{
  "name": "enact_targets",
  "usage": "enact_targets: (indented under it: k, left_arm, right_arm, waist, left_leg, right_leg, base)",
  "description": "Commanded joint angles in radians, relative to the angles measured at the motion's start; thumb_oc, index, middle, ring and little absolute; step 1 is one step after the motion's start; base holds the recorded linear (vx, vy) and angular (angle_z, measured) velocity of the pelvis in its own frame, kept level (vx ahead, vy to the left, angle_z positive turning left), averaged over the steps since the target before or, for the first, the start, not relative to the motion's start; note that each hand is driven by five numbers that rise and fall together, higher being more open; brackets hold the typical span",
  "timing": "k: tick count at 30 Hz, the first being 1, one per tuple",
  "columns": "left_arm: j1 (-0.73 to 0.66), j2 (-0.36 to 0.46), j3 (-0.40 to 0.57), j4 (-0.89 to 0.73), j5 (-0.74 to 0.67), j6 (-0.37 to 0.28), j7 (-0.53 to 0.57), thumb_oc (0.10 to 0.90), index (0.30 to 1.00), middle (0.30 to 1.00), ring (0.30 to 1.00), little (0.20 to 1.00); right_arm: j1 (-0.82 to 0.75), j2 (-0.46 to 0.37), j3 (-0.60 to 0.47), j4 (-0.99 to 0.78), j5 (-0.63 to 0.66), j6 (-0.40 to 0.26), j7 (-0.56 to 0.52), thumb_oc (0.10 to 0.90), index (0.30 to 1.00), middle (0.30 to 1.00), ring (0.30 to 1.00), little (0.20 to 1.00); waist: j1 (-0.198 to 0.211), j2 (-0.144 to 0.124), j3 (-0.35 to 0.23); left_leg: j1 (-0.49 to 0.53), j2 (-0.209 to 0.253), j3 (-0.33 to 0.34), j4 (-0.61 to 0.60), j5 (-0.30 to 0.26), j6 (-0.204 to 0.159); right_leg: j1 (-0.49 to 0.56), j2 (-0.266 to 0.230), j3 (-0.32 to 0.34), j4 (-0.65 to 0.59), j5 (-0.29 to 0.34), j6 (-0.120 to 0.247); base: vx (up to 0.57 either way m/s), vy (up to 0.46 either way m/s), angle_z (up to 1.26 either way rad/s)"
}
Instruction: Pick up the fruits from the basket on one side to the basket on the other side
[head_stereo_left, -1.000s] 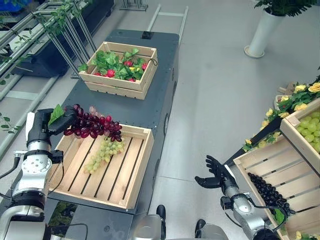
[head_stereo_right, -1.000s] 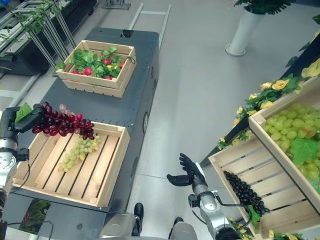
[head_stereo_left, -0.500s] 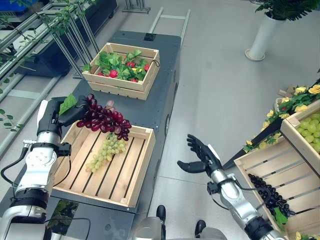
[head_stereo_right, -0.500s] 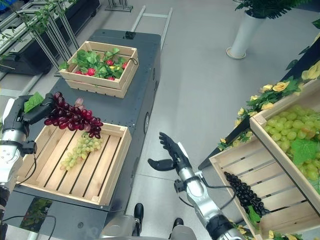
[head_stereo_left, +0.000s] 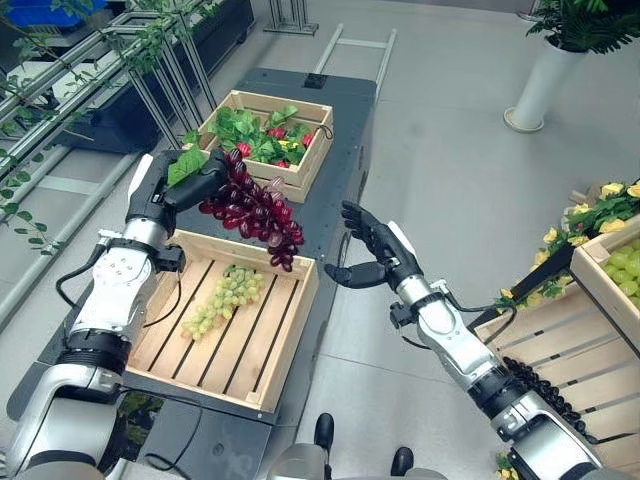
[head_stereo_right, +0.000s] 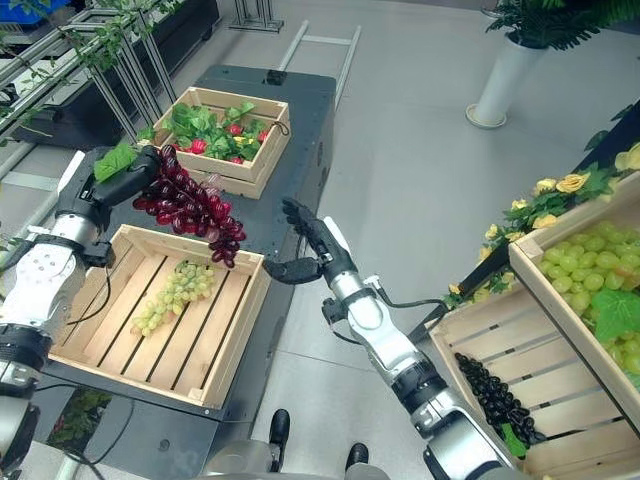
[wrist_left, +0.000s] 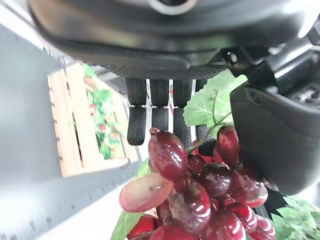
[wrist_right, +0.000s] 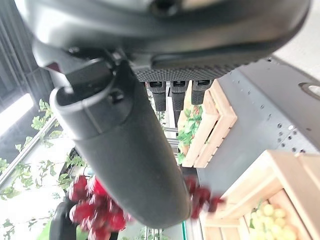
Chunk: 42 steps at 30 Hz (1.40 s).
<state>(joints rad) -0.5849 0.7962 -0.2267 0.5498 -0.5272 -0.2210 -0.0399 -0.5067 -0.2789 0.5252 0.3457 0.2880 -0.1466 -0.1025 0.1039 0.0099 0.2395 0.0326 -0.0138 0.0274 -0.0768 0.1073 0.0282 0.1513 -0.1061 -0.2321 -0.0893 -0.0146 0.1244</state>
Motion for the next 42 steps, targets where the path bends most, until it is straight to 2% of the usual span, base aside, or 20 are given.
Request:
enact_targets:
  k: [1,5,8,12,20,23,26,27,28,31,38,42]
  left_arm:
    - [-0.189,-0.035,-0.008,-0.017,-0.089,-0.088,0.003,0.4,0.3,0.3,0.3,0.3]
    - [-0.224,-0.059,-0.038,-0.082,-0.114,-0.054,-0.018,0.4,0.3,0.3,0.3,0.3]
    - [-0.239,-0.072,-0.056,-0.109,-0.123,-0.034,-0.025,0.4,0.3,0.3,0.3,0.3]
    - [-0.253,-0.097,-0.075,-0.139,-0.133,-0.002,-0.033,0.4,0.3,0.3,0.3,0.3]
    - [-0.248,-0.125,-0.097,-0.189,-0.125,0.021,-0.083,0.4,0.3,0.3,0.3,0.3]
    - [-0.25,-0.134,-0.105,-0.204,-0.129,0.029,-0.092,0.4,0.3,0.3,0.3,0.3]
    - [-0.251,-0.142,-0.113,-0.227,-0.118,0.044,-0.095,0.4,0.3,0.3,0.3,0.3]
    - [-0.249,-0.143,-0.113,-0.23,-0.114,0.046,-0.096,0.4,0.3,0.3,0.3,0.3]
    - [-0.244,-0.143,-0.11,-0.233,-0.112,0.048,-0.097,0.4,0.3,0.3,0.3,0.3]
    - [-0.226,-0.14,-0.101,-0.213,-0.102,0.038,-0.093,0.4,0.3,0.3,0.3,0.3]
    - [-0.216,-0.133,-0.075,-0.153,-0.126,0.021,-0.087,0.4,0.3,0.3,0.3,0.3]
    - [-0.19,-0.133,-0.053,-0.11,-0.131,-0.012,-0.087,0.4,0.3,0.3,0.3,0.3]
  right_arm:
    - [-0.078,0.05,0.02,-0.045,0.084,-0.045,-0.038,0.8,0.9,0.9,0.9,0.9]
    - [-0.11,0.085,0.038,-0.011,0.181,-0.026,0.017,0.8,0.9,0.9,0.9,0.9]
    - [-0.131,0.093,0.044,-0.007,0.213,-0.013,0.02,0.8,0.9,0.9,0.9,0.9]
    - [-0.151,0.111,0.049,0.0,0.211,-0.016,0.012,0.8,0.9,0.9,0.9,0.9]
    - [-0.194,0.119,0.048,0.005,0.208,-0.01,-0.022,0.8,0.9,0.9,0.9,0.9]
    - [-0.208,0.119,0.048,0.019,0.23,-0.022,-0.031,0.8,0.9,0.9,0.9,0.9]
    - [-0.224,0.125,0.037,0.023,0.282,-0.07,-0.026,0.8,0.9,0.9,0.9,0.9]
    - [-0.227,0.128,0.03,0.019,0.299,-0.1,-0.027,0.532,0.498,0.498,0.498,0.498]
    - [-0.23,0.133,0.021,0.017,0.308,-0.126,-0.025,0.4,0.3,0.3,0.3,0.3]
    - [-0.218,0.144,-0.002,-0.015,0.331,-0.182,-0.052,0.4,0.3,0.3,0.3,0.3]
    - [-0.182,0.133,-0.041,-0.01,0.358,-0.203,-0.042,0.4,0.3,0.3,0.3,0.3]
    - [-0.154,0.106,-0.062,-0.008,0.362,-0.209,-0.042,0.4,0.3,0.3,0.3,0.3]
  waist:
    - [0.024,0.052,-0.175]
    - [0.032,0.045,-0.187]
    - [0.035,0.04,-0.191]
    - [0.039,0.036,-0.197]
    - [0.043,0.033,-0.201]
    - [0.045,0.032,-0.203]
    - [0.049,0.032,-0.204]
    - [0.051,0.032,-0.204]
    - [0.052,0.032,-0.204]
    - [0.051,0.037,-0.205]
    - [0.037,0.043,-0.211]
    - [0.024,0.043,-0.212]
  left_leg:
    - [0.056,-0.066,-0.092,-0.01,-0.128,-0.015]
    - [0.054,-0.064,-0.096,-0.01,-0.125,-0.018]
    - [0.055,-0.063,-0.101,-0.01,-0.124,-0.02]
    - [0.054,-0.064,-0.107,-0.01,-0.123,-0.021]
    - [0.054,-0.065,-0.116,-0.01,-0.121,-0.02]
    - [0.054,-0.064,-0.117,-0.01,-0.12,-0.021]
    - [0.054,-0.063,-0.12,-0.01,-0.118,-0.023]
    - [0.054,-0.063,-0.122,-0.01,-0.118,-0.023]
    - [0.054,-0.064,-0.124,-0.01,-0.118,-0.023]
    - [0.055,-0.064,-0.123,-0.01,-0.118,-0.021]
    - [0.058,-0.06,-0.108,-0.01,-0.12,-0.024]
    - [0.06,-0.055,-0.095,-0.01,-0.121,-0.028]
  right_leg:
    - [-0.028,0.029,-0.024,0.016,0.002,-0.056]
    - [-0.02,0.032,-0.03,0.004,0.005,-0.062]
    - [-0.017,0.034,-0.034,0.003,0.005,-0.065]
    - [-0.015,0.037,-0.038,0.002,0.005,-0.068]
    - [-0.014,0.04,-0.036,0.002,0.004,-0.072]
    - [-0.013,0.041,-0.037,0.002,0.004,-0.074]
    - [-0.011,0.041,-0.041,0.002,0.004,-0.075]
    - [-0.011,0.041,-0.043,0.002,0.004,-0.076]
    - [-0.01,0.041,-0.043,0.002,0.004,-0.076]
    - [-0.01,0.041,-0.042,0.002,0.003,-0.075]
    - [-0.011,0.041,-0.037,0.002,0.0,-0.075]
    - [-0.012,0.043,-0.029,0.002,-0.001,-0.075]
  base:
    - [0.03,-0.043,0.01]
    - [0.04,-0.046,0.0]
    - [0.03,-0.041,0.01]
    - [0.02,-0.034,0.02]
    - [0.0,-0.01,0.01]
    - [0.0,0.0,0.0]
    - [0.0,0.0,0.0]
    - [0.0,0.0,0.0]
    - [0.0,0.0,0.0]
    - [-0.01,0.005,0.03]
    - [0.0,0.002,0.01]
    - [0.0,0.009,-0.02]
